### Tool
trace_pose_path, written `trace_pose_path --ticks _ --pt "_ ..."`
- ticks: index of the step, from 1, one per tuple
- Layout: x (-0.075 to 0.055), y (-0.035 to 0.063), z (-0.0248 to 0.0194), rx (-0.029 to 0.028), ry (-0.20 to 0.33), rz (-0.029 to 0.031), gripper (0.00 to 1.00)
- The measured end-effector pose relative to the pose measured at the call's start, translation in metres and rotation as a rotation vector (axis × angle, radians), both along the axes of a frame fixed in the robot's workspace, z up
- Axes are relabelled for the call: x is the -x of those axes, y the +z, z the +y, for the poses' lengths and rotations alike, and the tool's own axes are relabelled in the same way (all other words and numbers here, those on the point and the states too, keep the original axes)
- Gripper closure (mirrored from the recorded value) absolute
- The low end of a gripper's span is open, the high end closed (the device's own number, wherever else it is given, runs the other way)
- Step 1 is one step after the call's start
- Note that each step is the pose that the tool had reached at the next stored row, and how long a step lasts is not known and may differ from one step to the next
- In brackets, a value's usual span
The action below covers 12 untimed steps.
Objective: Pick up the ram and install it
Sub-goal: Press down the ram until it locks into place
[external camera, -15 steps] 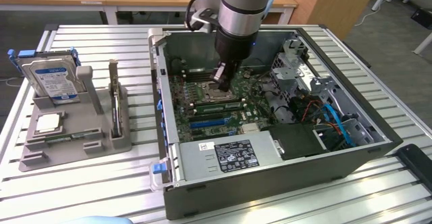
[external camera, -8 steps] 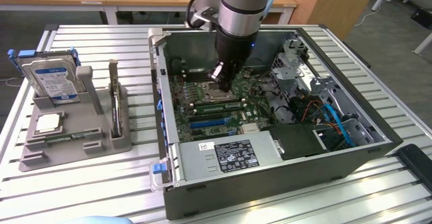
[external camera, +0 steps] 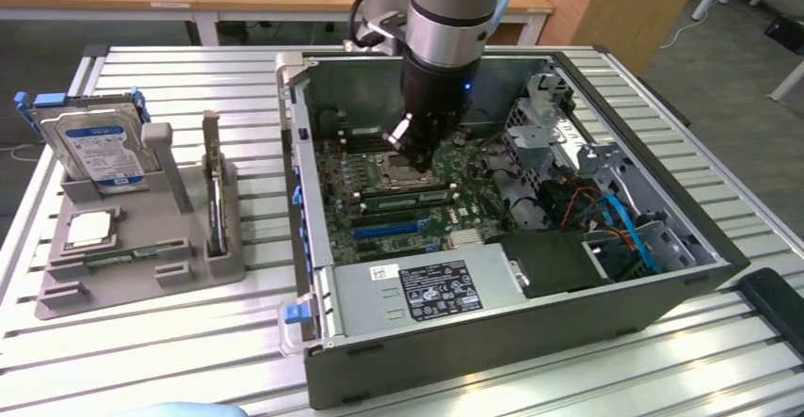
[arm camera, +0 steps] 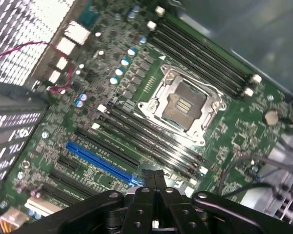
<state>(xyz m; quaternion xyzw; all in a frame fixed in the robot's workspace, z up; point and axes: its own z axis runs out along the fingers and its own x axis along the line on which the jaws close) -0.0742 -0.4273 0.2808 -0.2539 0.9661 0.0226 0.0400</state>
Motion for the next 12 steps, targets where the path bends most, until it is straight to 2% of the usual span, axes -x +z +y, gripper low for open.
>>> trace_pose_path --ticks 12 --pt "0.0000 -0.0003 0.0000 -0.0001 -0.199 0.0000 0.90"
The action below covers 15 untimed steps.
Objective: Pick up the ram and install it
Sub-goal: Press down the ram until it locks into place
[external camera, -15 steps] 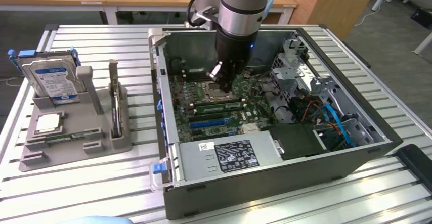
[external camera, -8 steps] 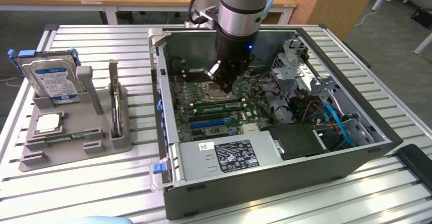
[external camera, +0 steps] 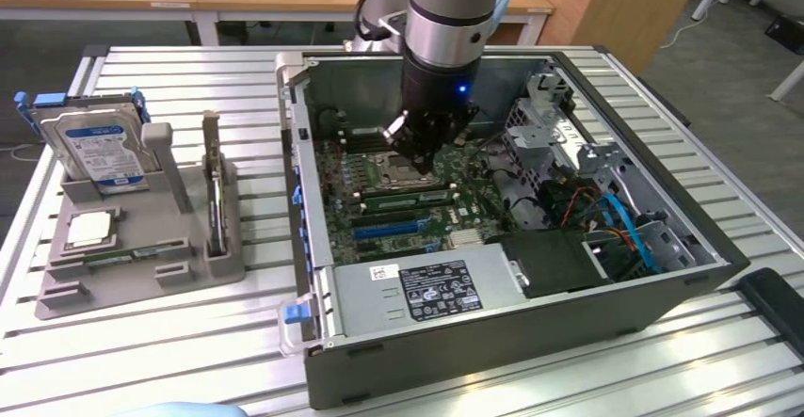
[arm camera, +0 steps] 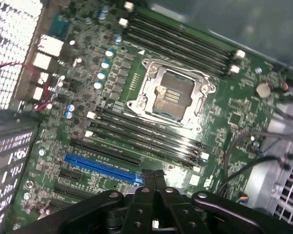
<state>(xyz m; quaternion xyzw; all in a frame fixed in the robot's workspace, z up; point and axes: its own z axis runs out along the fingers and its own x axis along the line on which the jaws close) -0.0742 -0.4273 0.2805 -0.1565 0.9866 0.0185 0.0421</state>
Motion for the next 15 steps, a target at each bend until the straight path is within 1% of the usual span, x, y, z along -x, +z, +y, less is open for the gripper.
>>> trace_pose_path --ticks 15 --pt "0.0000 -0.0003 0.0000 0.0000 -0.238 0.0000 0.90"
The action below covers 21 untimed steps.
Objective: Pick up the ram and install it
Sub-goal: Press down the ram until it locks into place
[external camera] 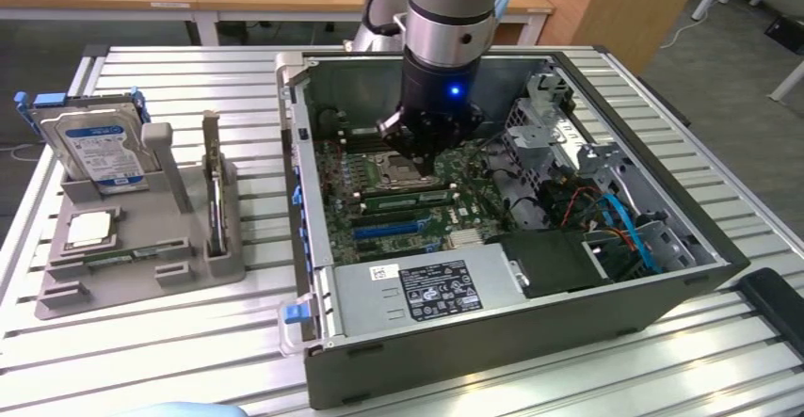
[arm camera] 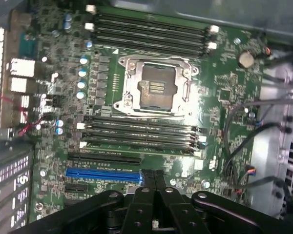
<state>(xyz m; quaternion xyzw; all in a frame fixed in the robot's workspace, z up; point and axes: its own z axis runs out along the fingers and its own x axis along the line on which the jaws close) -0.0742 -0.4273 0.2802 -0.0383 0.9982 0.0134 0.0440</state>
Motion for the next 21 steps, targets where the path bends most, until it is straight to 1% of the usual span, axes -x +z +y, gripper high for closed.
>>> trace_pose_path --ticks 3,8,9,10,11,12,13,17,18,19,21 --pt "0.0000 0.0000 0.0000 0.0000 -0.046 0.0000 0.90" --pt "0.0000 0.0000 0.0000 0.0002 -0.052 0.0007 0.90" --pt "0.0000 -0.0002 0.0001 0.0001 -0.052 0.0064 0.90" --pt "0.0001 -0.0001 0.0001 0.0003 -0.053 0.0157 0.90" --pt "0.0000 0.0000 0.0000 0.0009 -0.054 0.0265 0.90" --pt "0.0000 0.0000 0.0000 0.0012 -0.056 0.0387 0.90" --pt "0.0000 -0.0001 0.0001 0.0013 -0.058 0.0480 0.90" --pt "0.0000 0.0000 0.0000 0.0020 -0.068 0.0749 0.90" --pt "0.0000 0.0000 0.0000 0.0021 -0.069 0.0787 0.90" --pt "0.0001 0.0001 -0.0001 0.0022 -0.070 0.0802 0.90" --pt "0.0001 0.0000 0.0000 0.0021 -0.070 0.0803 0.90"
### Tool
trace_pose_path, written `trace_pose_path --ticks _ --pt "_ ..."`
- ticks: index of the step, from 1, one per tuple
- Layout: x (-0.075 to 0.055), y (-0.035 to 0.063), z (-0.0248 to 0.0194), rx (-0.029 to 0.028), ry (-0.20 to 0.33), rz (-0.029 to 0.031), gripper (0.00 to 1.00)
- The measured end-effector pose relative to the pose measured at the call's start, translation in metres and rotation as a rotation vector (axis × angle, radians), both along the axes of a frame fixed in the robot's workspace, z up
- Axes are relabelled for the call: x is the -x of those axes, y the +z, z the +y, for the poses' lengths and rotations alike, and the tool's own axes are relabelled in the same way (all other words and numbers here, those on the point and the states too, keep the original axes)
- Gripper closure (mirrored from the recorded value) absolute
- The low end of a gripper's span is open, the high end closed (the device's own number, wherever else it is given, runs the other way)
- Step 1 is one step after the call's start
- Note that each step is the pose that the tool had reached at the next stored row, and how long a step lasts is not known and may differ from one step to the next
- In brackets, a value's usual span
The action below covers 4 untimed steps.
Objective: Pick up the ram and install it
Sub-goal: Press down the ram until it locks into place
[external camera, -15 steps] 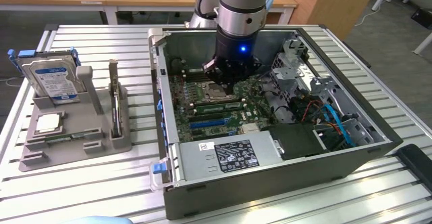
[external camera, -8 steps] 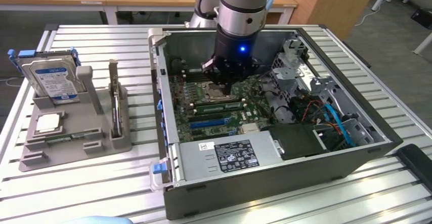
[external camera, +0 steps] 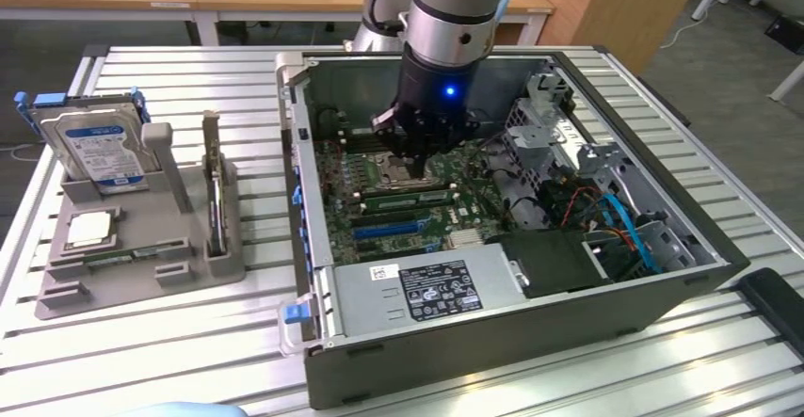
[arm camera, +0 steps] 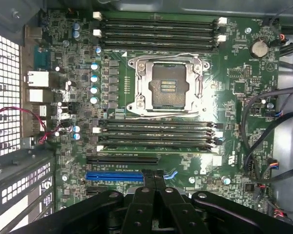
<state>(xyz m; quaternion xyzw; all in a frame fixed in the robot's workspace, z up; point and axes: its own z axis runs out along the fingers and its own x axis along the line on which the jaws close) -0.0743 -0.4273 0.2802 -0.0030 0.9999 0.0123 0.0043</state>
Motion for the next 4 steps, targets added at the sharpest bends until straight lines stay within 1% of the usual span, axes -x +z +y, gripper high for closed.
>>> trace_pose_path --ticks 4 --pt "-0.0001 -0.0001 0.0000 -0.0001 0.000 0.0001 0.90"
